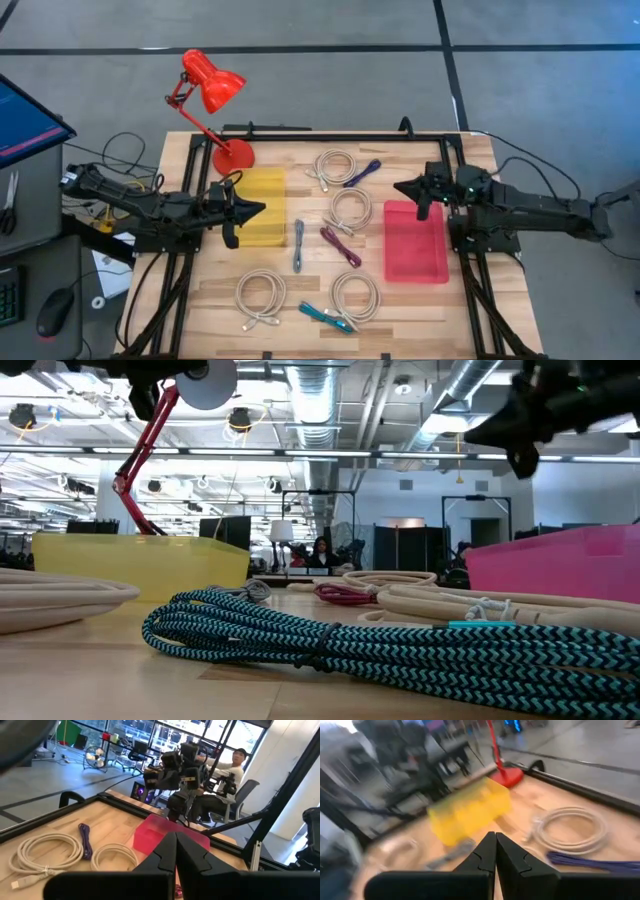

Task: Pick & Place USB Port
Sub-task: Put the black and violet charger cable into the pink bin

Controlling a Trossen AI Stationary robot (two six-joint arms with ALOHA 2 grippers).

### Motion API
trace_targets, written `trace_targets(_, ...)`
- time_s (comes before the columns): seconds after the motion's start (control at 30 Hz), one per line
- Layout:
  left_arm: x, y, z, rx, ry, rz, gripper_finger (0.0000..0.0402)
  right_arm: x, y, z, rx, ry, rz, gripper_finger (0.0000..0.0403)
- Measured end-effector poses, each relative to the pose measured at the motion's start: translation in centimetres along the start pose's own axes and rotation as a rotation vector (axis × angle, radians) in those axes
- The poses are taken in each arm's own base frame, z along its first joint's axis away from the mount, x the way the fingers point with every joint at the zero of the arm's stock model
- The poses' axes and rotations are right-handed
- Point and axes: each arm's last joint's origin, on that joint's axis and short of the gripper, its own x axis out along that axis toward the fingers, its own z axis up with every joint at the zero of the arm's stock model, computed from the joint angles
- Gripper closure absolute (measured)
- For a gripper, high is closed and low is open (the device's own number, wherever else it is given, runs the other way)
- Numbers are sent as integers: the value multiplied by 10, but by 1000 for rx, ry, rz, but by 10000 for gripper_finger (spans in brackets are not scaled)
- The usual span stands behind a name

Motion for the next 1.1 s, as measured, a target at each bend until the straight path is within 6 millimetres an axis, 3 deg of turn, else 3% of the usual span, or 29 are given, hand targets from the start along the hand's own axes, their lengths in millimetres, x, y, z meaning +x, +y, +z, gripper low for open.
trace_targets(0.17, 0, 0, 0, 0, 0, 2, 398, 19, 10, 19, -183, 180, -51, 403)
trace_targets(0.43, 0, 0, 0, -5, -3, 0, 398, 60, 12, 25, -410, 360, -111, 403)
trace_targets(0.8, 0, 0, 1, -35, -12, -3, 395, 93, -4, 36, -725, 464, -395, 403)
trace_targets(1.1, 0, 0, 1, -39, -13, -3, 395, 111, -27, 39, -807, 733, -433, 403)
